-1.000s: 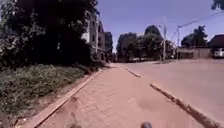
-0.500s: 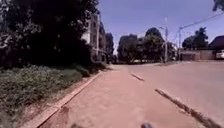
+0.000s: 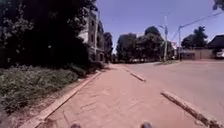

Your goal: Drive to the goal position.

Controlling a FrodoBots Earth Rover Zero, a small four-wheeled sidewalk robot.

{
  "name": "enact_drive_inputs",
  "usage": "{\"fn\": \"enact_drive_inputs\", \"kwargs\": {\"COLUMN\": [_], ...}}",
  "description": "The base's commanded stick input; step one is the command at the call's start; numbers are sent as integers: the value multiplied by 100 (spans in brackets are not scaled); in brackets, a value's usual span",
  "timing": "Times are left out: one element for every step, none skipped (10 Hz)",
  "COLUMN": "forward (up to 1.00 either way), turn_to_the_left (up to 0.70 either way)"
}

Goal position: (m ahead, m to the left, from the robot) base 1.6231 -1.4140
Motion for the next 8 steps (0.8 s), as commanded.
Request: {"fn": "enact_drive_inputs", "kwargs": {"forward": [70, 70, 70, 70, 70, 70, 70, 70], "turn_to_the_left": [-23, -6, 0, 0, 0, 0, 0, 0]}}
